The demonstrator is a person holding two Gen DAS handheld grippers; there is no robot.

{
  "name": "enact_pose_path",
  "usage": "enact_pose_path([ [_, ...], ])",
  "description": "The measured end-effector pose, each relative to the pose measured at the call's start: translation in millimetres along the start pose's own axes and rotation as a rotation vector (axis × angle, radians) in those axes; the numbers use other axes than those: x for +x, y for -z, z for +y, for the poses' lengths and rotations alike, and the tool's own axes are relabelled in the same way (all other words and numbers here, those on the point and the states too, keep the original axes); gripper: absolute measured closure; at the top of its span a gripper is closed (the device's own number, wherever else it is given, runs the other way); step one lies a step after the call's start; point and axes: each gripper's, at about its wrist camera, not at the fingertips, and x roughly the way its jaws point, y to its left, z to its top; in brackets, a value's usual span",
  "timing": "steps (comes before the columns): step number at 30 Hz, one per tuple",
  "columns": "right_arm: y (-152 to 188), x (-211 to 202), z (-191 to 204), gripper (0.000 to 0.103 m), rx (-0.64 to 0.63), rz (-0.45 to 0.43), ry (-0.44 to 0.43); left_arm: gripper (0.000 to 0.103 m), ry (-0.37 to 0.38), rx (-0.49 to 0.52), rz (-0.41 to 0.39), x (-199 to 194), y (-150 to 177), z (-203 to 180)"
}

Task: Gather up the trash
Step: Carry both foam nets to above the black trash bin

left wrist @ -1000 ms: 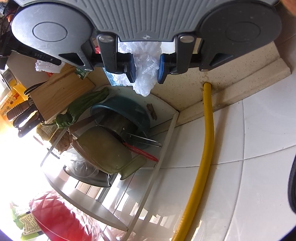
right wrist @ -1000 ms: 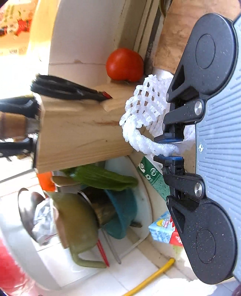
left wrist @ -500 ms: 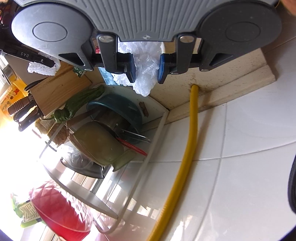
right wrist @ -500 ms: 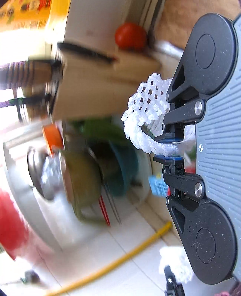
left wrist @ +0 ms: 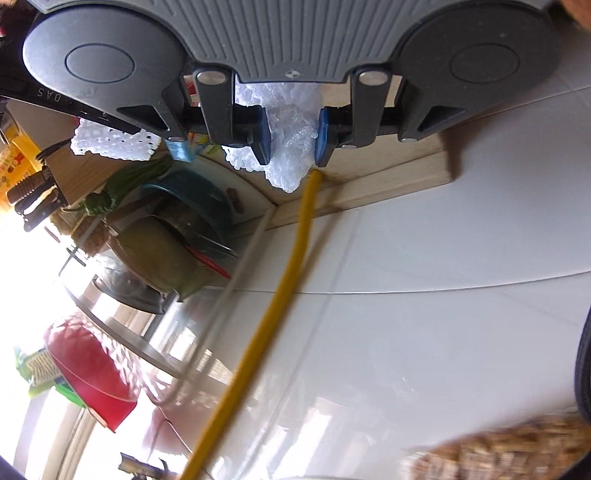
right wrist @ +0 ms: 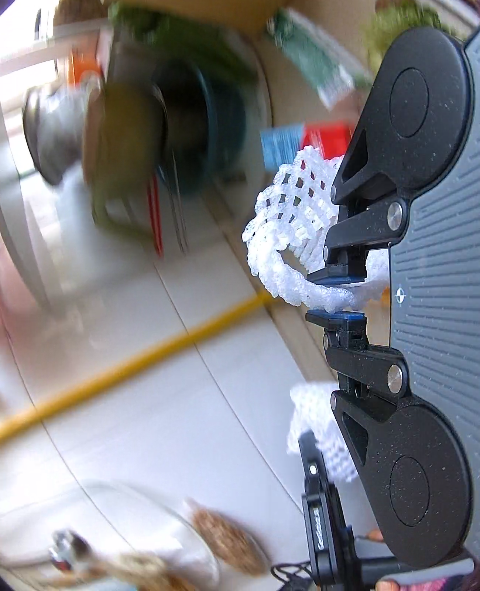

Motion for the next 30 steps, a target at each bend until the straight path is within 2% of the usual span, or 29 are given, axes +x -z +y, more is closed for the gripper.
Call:
enact_pose_path([
  [8, 22.8, 34.8, 66.7, 0.084, -0.073, 0.106, -0.163, 0.08, -0.113, -0.05, -0.038, -51.6, 20.6, 47.3],
  [16, 57.0, 64.5, 126.4, 0.084, -0.136, 0.221, -0.268, 0.079, -0.241, -0.096, -0.049, -84.7, 43.4, 87.4],
  [25, 82.6, 87.1, 164.4, 0.083, -0.182, 0.313, -0.305, 0.079, -0.335, -0.116, -0.039, -100.5, 63.0, 115.3],
  [30, 107.9, 114.6, 178.7, 0.076, -0.226, 0.403, -0.297, 0.079, -0.364, -0.146, 0.011, -87.7, 76.1, 130.6],
])
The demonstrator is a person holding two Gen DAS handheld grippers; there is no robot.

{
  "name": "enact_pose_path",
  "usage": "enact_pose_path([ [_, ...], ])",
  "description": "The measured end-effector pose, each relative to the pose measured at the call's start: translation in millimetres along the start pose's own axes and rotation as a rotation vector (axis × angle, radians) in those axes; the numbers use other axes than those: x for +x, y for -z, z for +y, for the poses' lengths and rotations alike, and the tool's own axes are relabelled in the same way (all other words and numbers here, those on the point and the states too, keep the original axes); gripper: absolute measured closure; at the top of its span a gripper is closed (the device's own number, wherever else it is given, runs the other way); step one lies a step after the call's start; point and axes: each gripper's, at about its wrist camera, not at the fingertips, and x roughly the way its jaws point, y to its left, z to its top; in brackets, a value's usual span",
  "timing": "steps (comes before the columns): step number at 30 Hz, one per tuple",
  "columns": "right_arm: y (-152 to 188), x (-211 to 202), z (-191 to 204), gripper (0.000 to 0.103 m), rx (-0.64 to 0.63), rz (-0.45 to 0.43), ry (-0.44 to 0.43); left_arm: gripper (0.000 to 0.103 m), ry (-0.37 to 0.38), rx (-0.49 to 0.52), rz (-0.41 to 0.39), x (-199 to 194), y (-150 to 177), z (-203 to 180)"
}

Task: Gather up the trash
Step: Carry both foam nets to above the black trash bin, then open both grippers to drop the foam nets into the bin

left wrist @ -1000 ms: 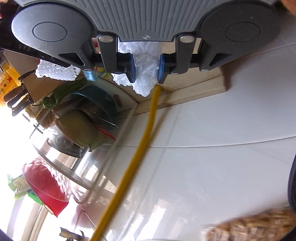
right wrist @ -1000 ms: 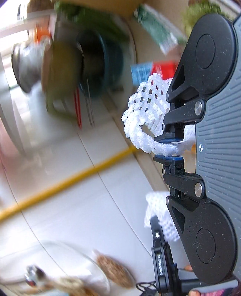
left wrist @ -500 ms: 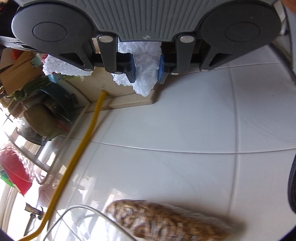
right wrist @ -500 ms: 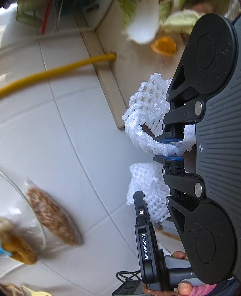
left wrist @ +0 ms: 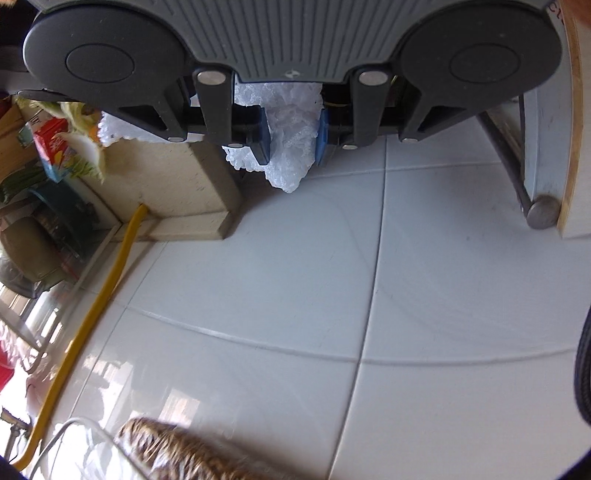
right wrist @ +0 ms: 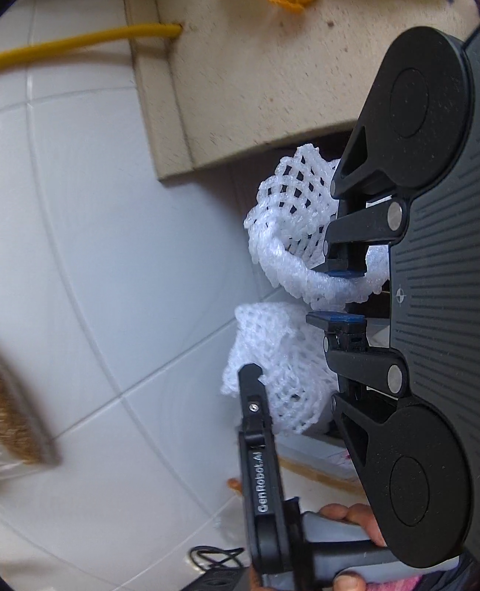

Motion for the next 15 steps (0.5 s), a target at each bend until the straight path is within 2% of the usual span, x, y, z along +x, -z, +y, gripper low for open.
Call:
enact_pose_path([
  [2, 4.8, 16.2, 1.1, 0.073, -0.012, 0.039, 0.009, 0.078, -0.025, 0.004, 0.029, 11.3, 5.7, 3.3],
  [4, 9.2, 30.2, 0.1, 0.065, -0.018, 0.075, 0.009, 0.075, -0.054, 0.005, 0.054, 23.1, 11.3, 7.4],
  [6, 12.6, 41.1, -2.0, 0.044, -0.021, 0.097, 0.013, 0.072, -0.068, -0.001, 0.088, 34.1, 14.8, 12.6],
  [8, 14.7, 51.4, -3.4, 0.036, -0.031, 0.122, 0.018, 0.069, -0.085, -0.017, 0.119, 44.6, 17.8, 16.0],
  [11, 17.0, 65.5, -7.2, 0.036, -0.029, 0.158, 0.017, 0.059, -0.097, -0.009, 0.156, 56.5, 21.7, 17.4],
  [13, 17.6, 78.1, -10.9, 0.03, -0.016, 0.204, -0.001, 0.049, -0.119, -0.009, 0.179, 66.2, 23.4, 16.9],
  [15, 19.5, 89.4, -15.5, 0.029, 0.01, 0.235, 0.006, 0.045, -0.132, -0.01, 0.211, 76.6, 23.6, 16.6],
])
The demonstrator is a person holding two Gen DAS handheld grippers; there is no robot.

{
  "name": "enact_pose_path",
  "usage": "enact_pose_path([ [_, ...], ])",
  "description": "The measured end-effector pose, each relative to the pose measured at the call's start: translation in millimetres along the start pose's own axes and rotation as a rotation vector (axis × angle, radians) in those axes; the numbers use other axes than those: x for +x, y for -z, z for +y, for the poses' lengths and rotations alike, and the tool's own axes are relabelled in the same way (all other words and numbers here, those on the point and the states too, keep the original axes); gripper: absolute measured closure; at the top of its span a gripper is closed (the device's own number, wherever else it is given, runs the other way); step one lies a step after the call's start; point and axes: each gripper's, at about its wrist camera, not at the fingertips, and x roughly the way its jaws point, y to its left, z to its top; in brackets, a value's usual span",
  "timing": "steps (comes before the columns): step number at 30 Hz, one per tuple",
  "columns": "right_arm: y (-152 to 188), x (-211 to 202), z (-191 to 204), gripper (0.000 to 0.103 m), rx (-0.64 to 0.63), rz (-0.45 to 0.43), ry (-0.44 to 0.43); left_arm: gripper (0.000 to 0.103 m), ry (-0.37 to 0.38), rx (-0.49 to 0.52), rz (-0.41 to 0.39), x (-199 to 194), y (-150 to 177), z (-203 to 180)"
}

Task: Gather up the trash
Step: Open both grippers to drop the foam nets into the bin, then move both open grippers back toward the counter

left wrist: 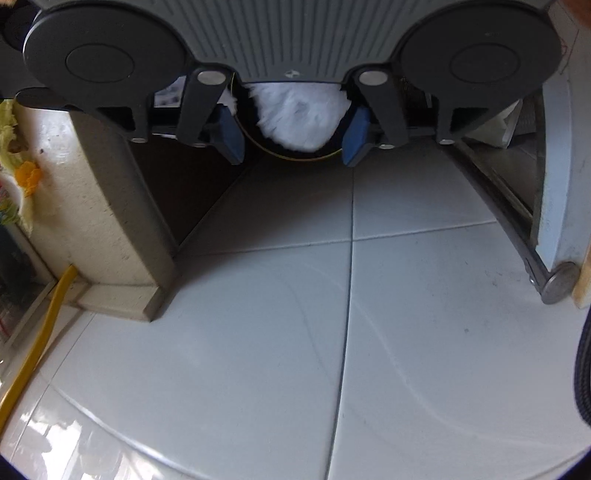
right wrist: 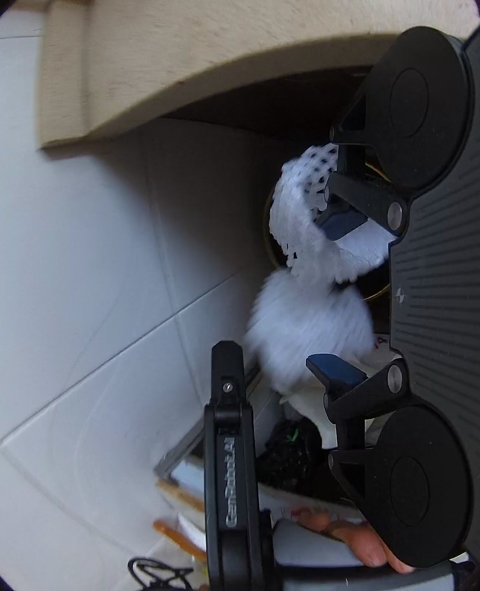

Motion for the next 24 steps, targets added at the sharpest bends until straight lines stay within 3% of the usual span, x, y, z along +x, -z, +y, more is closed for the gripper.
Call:
enact_pose_path([
  [7, 0.2, 17.1, -3.9, 0.028, 0.001, 0.064, -0.002, 0.045, 0.008, -0.024, 0.024, 5.5, -4.9, -1.3],
  [9, 0.9, 23.2, -8.3, 0.025, 0.04, 0.098, -0.053, 0.045, 0.011, -0.033, 0.014, 0.9, -4.9, -1.5],
  [12, 4.3, 33.8, -15.9, 0.028, 0.051, 0.126, 0.044, 0.045, 0.021, -0.036, -0.016, -12.4, -4.4, -2.3],
  [14, 5.9, 33.5, -23.8, 0.03, 0.122, 0.135, -0.075, 0.045, 0.028, -0.026, -0.038, -23.0, -3.5, -4.2],
  [15, 6.5, 33.8, -24.6, 0.029, 0.122, 0.128, -0.074, 0.045, 0.031, -0.022, -0.049, -27.7, -2.7, -5.5],
  [17, 7.5, 38.1, -22.5, 0.031, 0.074, 0.133, 0.082, 0.045, 0.035, -0.023, -0.067, -35.9, -1.4, -6.8],
  [18, 8.6, 36.3, -23.1, 0.031, 0.08, 0.135, 0.098, 0.045, 0.039, -0.024, -0.075, -39.8, -0.2, -7.4],
  [21, 16.5, 8.6, -22.2, 0.031, 0.116, 0.088, 0.019, 0.045, 0.054, -0.014, -0.09, -52.2, 5.7, -9.2],
  [24, 29.2, -30.2, -16.0, 0.028, 0.125, 0.011, 0.008, 0.045, 0.085, 0.003, -0.099, -61.4, 11.6, -13.7],
])
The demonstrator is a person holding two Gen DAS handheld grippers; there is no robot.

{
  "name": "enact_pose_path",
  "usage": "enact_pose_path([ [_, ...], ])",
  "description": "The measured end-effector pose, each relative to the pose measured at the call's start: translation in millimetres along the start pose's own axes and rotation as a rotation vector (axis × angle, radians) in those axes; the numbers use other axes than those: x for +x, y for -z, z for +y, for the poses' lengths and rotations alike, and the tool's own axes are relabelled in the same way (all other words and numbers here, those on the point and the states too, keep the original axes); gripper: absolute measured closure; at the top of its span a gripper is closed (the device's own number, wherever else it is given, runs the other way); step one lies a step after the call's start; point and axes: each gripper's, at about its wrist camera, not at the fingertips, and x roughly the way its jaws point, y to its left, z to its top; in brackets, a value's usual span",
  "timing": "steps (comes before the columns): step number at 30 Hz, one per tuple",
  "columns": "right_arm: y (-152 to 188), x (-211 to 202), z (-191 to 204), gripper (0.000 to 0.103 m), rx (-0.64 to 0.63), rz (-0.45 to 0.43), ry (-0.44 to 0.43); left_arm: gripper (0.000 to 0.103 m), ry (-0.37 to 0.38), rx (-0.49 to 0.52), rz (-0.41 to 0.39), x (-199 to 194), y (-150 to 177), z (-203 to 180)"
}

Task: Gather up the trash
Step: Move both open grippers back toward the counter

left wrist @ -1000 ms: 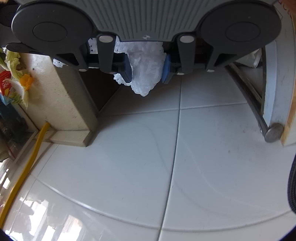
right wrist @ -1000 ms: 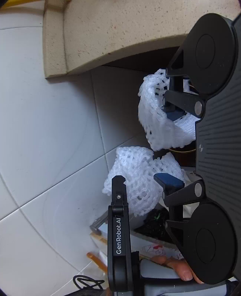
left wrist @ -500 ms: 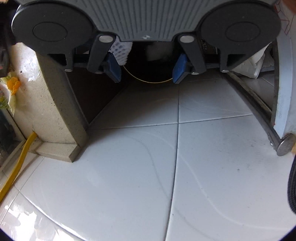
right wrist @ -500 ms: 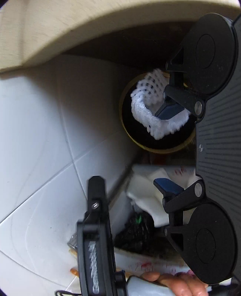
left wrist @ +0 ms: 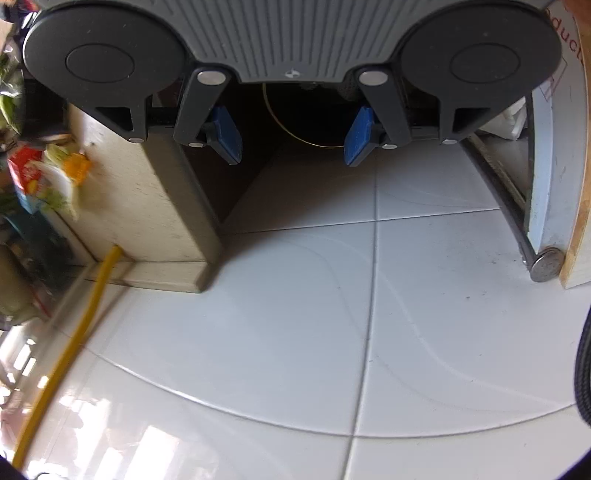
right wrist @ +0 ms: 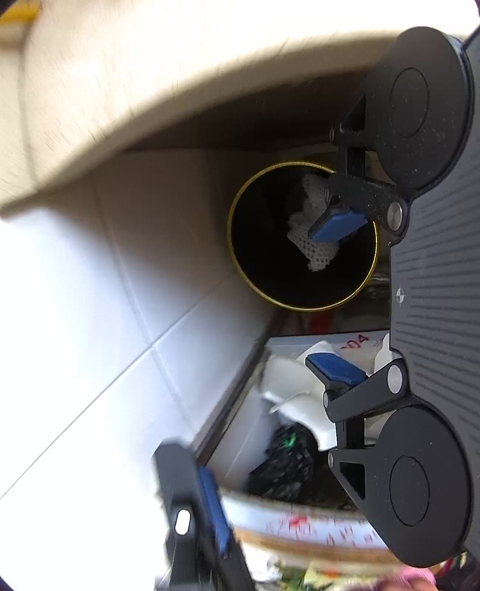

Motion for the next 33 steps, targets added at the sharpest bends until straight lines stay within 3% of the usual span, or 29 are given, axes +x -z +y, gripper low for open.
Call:
enact_pose_path([
  [7, 46.7, -105.4, -3.5, 0.025, 0.009, -0.239, 0.065, 0.045, 0.101, 0.091, -0.005, -13.2, 3.0, -29.2],
  [12, 87.3, -174.3, -3.8, 0.021, 0.03, -0.44, 0.231, 0.045, 0.209, 0.165, 0.006, -17.9, 6.1, -58.4],
  [15, 111.8, -206.2, -5.8, 0.017, -0.01, -0.516, 0.379, 0.045, 0.272, 0.218, 0.016, -22.0, 12.3, -74.1],
  [18, 126.3, -220.2, -8.4, 0.017, -0.089, -0.489, 0.561, 0.044, 0.322, 0.25, 0.035, -24.0, 20.6, -86.1],
  [22, 127.3, -226.0, -13.7, 0.017, -0.2, -0.406, 0.673, 0.044, 0.365, 0.27, 0.066, -22.8, 31.9, -95.4],
  [29, 94.4, -194.7, -19.0, 0.017, -0.4, -0.258, 0.653, 0.044, 0.363, 0.259, 0.06, -28.6, 39.7, -97.0],
  [33, 77.4, -175.7, -29.6, 0.017, -0.465, -0.155, 0.587, 0.044, 0.351, 0.248, 0.066, -24.3, 39.9, -101.4],
])
